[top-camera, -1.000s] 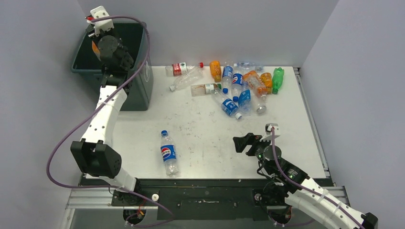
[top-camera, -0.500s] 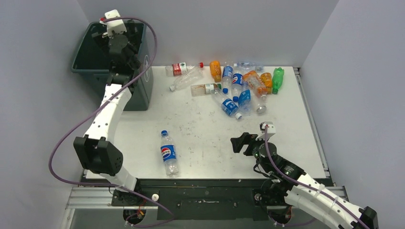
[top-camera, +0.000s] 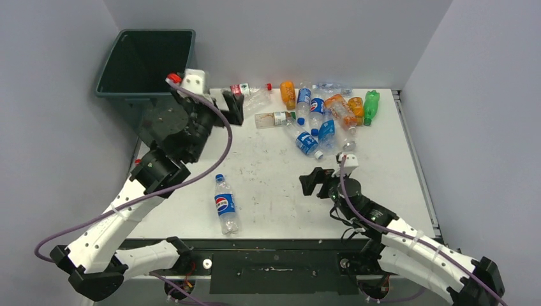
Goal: Put the plastic bottles in the bin
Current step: Pick up the plastic bottle from the corner of the board.
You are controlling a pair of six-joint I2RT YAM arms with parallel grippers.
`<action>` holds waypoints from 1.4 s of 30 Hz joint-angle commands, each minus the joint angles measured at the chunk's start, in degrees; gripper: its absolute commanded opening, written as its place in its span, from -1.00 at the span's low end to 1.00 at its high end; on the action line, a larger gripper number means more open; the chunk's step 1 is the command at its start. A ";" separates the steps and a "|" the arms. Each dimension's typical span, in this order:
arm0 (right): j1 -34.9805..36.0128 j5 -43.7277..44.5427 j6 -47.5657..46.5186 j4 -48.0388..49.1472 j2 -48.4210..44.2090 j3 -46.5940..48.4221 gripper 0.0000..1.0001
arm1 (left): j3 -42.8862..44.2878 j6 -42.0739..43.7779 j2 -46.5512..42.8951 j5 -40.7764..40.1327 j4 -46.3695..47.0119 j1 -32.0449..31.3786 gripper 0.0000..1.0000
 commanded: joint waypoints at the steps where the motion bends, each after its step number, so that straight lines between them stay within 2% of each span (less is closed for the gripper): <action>1: 1.03 -15.34 -2.69 15.30 6.81 0.49 0.82 | -13.87 -10.72 -5.71 5.16 -15.46 -0.22 0.92; 7: 13.94 -12.69 -3.95 17.26 25.89 7.67 0.79 | -29.96 -14.27 -20.17 11.70 -12.11 1.07 0.92; 13: 19.63 -17.99 -2.14 18.94 41.92 17.99 0.79 | -40.50 -13.98 -31.96 0.97 -6.09 2.04 0.92; 20: 22.18 -21.52 -2.23 11.77 55.19 32.60 0.79 | -45.20 -13.18 -43.20 -4.61 -3.71 3.77 0.92; 29: 23.71 -18.11 -1.26 -4.70 66.05 45.91 0.79 | -45.31 -13.51 -44.34 -5.25 -4.66 3.77 0.92; 38: 24.22 -20.08 -2.42 -9.53 71.32 50.52 0.79 | -45.29 -13.70 -43.57 -4.32 -4.84 3.86 0.92; 42: 23.99 -19.96 -3.24 -9.83 72.31 50.32 0.91 | -45.42 -13.96 -43.69 -4.08 -4.83 3.91 0.92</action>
